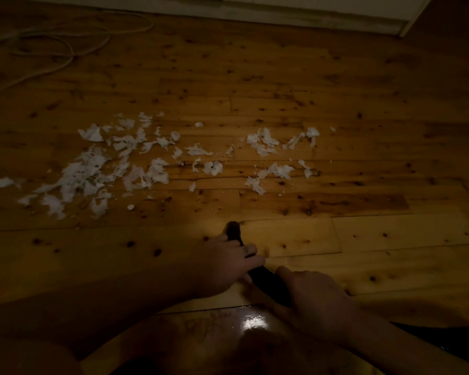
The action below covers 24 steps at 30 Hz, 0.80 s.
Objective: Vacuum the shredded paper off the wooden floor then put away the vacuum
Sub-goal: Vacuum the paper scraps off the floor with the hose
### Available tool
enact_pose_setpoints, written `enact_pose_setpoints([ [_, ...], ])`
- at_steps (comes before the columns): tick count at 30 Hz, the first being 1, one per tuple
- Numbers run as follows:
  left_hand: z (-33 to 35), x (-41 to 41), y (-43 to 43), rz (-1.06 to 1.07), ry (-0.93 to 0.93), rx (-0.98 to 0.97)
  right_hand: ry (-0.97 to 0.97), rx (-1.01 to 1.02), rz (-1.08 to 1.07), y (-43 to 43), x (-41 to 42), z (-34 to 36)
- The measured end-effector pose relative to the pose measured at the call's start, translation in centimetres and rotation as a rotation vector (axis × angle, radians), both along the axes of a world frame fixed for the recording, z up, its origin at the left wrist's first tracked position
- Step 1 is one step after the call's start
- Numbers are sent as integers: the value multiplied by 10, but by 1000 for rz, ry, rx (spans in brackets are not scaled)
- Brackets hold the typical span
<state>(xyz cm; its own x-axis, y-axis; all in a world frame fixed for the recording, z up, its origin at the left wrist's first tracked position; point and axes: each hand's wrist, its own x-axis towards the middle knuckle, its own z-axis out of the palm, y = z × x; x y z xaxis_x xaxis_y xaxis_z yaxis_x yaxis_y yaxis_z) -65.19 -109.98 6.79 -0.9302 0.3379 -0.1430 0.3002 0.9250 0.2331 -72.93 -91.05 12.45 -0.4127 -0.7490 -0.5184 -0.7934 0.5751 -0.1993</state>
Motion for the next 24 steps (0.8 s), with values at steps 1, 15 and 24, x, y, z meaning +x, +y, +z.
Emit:
enact_pose_setpoints([
  [1,1,1,0,-6,36,-15,-19,24,17,0,-4,3],
  [15,-11,22,-22,78,160,1,-157,337,-21,8,0,44],
  [24,-14,46,-24,124,234,8,-138,193,-84,-26,33,20],
])
